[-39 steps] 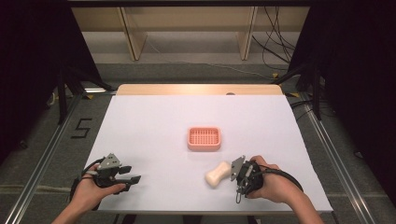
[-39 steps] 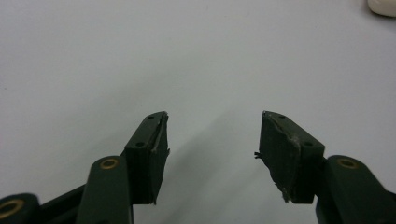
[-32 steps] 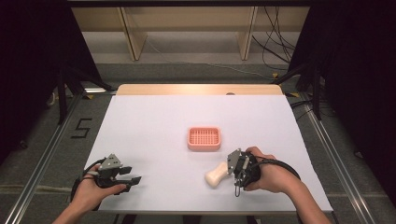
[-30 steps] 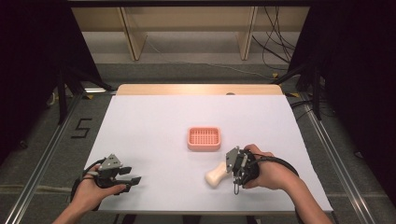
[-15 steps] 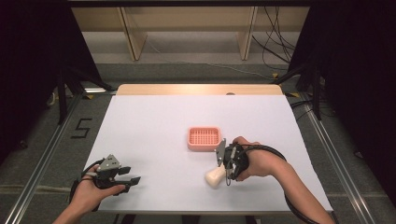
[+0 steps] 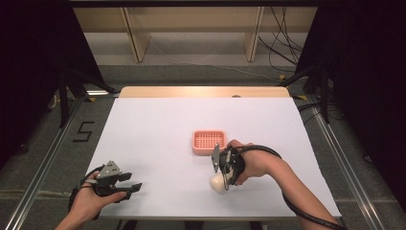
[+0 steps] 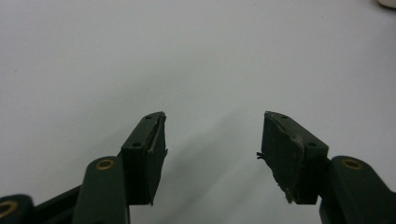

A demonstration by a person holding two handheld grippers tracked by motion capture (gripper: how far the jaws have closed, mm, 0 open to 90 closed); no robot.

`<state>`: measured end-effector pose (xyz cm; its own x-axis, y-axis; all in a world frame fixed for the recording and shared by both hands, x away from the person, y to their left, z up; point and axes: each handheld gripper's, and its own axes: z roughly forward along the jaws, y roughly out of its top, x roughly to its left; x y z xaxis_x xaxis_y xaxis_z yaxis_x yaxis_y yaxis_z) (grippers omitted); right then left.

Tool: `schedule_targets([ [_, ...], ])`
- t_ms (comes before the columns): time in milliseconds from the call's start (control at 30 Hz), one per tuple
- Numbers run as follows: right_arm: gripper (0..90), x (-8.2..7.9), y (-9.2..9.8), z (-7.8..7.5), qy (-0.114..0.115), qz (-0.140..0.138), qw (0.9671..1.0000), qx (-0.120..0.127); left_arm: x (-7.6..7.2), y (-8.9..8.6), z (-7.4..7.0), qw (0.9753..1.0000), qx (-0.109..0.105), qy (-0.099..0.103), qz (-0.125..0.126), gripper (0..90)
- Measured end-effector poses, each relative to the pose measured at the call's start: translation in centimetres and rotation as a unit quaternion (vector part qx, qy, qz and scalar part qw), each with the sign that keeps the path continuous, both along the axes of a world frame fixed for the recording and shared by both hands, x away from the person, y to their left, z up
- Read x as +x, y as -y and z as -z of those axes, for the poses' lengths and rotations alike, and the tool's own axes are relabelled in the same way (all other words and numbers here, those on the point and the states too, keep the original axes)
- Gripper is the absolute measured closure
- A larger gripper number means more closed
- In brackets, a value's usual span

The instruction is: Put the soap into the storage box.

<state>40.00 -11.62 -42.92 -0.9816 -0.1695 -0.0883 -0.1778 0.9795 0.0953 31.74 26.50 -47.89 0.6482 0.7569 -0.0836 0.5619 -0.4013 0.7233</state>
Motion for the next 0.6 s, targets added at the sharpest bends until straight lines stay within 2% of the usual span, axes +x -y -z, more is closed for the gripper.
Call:
schedule_targets([
  [33, 31.7, 0.3, -0.2, 0.2, 0.005, -0.022, 0.9998, 0.000, 0.0, 0.0, 0.0, 1.0000, 0.000, 0.000, 0.000, 39.7],
  [100, 31.7, -0.2, -0.3, 0.2, -0.003, 0.015, 0.9998, -0.015, 0.0, 0.0, 0.0, 1.0000, 0.000, 0.000, 0.000, 39.7],
  [133, 31.7, -0.1, -0.4, 0.3, -0.002, 0.004, 0.9999, -0.014, 0.0, 0.0, 0.0, 1.0000, 0.000, 0.000, 0.000, 39.7],
  [233, 31.7, -0.1, -0.6, 0.4, 0.001, 0.003, 0.9998, -0.022, 0.0, 0.1, 0.0, 1.0000, -0.004, -0.003, -0.007, 39.7],
  [267, 31.6, 0.2, -0.9, 0.7, -0.006, -0.023, 0.9997, -0.009, -0.1, 0.1, 0.0, 1.0000, -0.004, -0.004, -0.002, 39.7],
  [300, 31.5, 0.1, -0.9, 0.7, -0.005, -0.014, 0.9998, -0.009, -0.1, 0.1, 0.0, 1.0000, -0.006, -0.001, -0.003, 39.7],
  [367, 31.5, 0.0, -0.9, 0.7, -0.001, -0.006, 0.9995, -0.030, -0.1, 0.1, 0.0, 1.0000, -0.005, 0.001, -0.001, 39.7],
  [400, 31.1, -0.2, -1.0, 0.9, -0.009, 0.006, 0.9997, -0.024, -0.1, 0.1, 0.0, 1.0000, -0.005, 0.001, -0.001, 39.7],
  [433, 30.9, 0.2, -1.1, 1.0, -0.004, -0.021, 0.9995, -0.022, -0.1, 0.1, 0.0, 1.0000, -0.005, 0.001, -0.001, 39.7],
  [467, 30.9, 0.2, -1.2, 1.0, -0.002, -0.021, 0.9995, -0.026, -0.1, 0.1, 0.0, 1.0000, -0.005, 0.002, -0.001, 39.7],
  [500, 30.9, -0.1, -1.1, 1.0, -0.009, 0.001, 0.9994, -0.034, -0.1, 0.2, 0.0, 1.0000, -0.006, 0.003, -0.001, 39.7],
  [533, 30.9, -0.2, -1.2, 1.1, -0.009, 0.001, 0.9994, -0.033, -0.1, 0.2, 0.0, 1.0000, 0.001, 0.003, -0.005, 39.7],
  [567, 30.7, 0.2, -1.2, 1.3, -0.011, -0.023, 0.9992, -0.032, -0.1, 0.2, 0.0, 1.0000, -0.005, 0.001, 0.001, 39.6],
  [600, 30.6, -0.1, -1.2, 1.3, -0.013, -0.003, 0.9994, -0.032, -0.1, 0.2, 0.0, 1.0000, -0.009, 0.002, 0.000, 39.6],
])
